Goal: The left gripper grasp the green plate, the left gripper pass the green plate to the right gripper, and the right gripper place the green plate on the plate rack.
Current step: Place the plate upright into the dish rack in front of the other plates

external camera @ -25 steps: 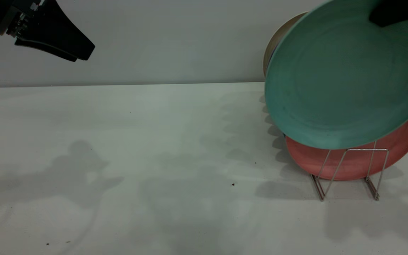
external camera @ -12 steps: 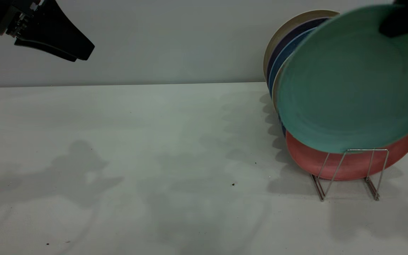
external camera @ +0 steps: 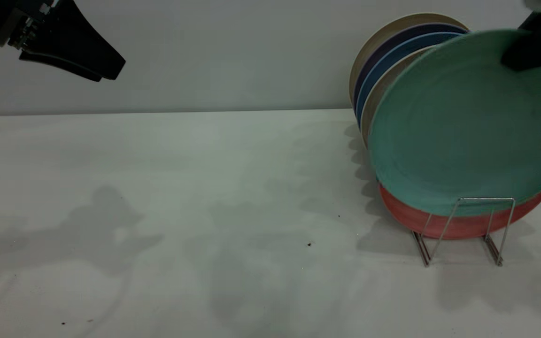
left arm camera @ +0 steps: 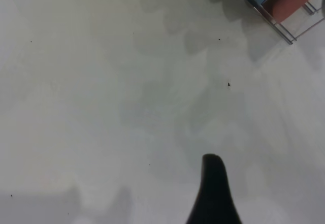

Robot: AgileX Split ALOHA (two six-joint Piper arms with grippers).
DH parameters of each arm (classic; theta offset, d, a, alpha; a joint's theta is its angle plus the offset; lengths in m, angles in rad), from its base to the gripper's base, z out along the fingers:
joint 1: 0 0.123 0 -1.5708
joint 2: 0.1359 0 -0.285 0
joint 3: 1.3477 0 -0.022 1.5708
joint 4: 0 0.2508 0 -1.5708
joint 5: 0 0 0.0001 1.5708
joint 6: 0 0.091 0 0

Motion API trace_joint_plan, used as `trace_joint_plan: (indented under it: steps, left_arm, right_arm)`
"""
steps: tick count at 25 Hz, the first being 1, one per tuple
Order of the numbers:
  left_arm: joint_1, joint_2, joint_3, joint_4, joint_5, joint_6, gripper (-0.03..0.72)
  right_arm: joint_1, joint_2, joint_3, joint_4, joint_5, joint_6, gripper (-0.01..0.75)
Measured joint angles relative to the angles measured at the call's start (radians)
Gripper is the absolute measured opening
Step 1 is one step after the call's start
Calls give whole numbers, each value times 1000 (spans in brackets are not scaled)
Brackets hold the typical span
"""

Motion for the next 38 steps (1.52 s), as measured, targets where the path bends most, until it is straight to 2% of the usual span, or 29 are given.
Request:
trace_joint_plan:
  steps: [7, 10, 16, 20, 25, 32, 35, 38]
  left_arm:
    - [0, 0, 0, 0, 0, 2, 584]
    - [0, 0, 0, 0, 0, 2, 584]
    - [0, 0, 0, 0, 0, 2, 584]
    - [0, 0, 0, 0, 0, 2, 584]
    - [0, 0, 0, 0, 0, 2, 584]
    - [0, 0, 0, 0, 1, 2, 584]
    - [0, 0, 0, 0, 20, -3, 584]
    - [0, -10, 0, 6, 41, -85, 584]
  right_arm:
    - [0, 40, 0, 12, -6, 0, 89]
    - [0, 40, 0, 14, -6, 1, 142]
    - [0, 40, 0, 61, -2, 4, 329]
    - [0, 40, 0, 80, -3, 4, 394]
    - [0, 20, 0, 80, 57, 22, 404]
    - [0, -10, 0, 55, 242, 48, 404]
    - [0, -45, 0, 44, 307, 116, 404]
    - [0, -123, 0, 39, 386, 248, 404]
